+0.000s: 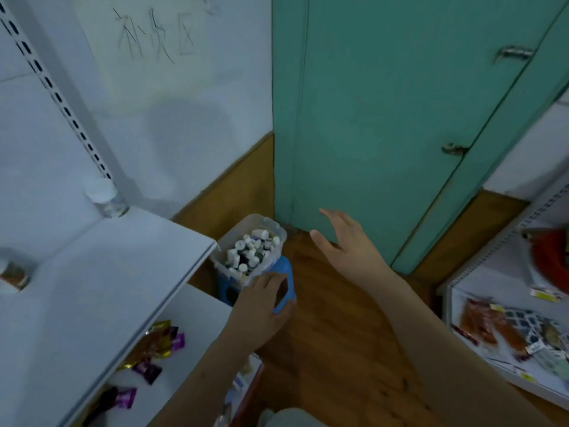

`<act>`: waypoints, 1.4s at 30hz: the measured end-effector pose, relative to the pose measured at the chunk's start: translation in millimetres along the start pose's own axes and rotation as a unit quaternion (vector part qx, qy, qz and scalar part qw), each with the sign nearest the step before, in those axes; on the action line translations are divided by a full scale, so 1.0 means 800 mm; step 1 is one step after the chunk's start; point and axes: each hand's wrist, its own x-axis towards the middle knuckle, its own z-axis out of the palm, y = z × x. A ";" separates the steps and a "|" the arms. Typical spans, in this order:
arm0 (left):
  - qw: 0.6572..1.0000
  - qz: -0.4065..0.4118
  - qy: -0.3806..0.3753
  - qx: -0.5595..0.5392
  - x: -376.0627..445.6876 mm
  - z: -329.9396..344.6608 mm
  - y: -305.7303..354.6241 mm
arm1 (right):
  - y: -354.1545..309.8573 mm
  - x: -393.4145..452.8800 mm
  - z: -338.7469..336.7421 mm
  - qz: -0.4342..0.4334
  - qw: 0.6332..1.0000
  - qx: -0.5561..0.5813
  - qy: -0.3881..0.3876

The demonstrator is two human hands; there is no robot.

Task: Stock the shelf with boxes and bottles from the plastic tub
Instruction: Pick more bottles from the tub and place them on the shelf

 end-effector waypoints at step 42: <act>0.782 -0.572 -0.026 -0.248 0.444 0.230 -0.370 | 0.310 0.582 0.504 0.016 0.911 -0.007 -0.412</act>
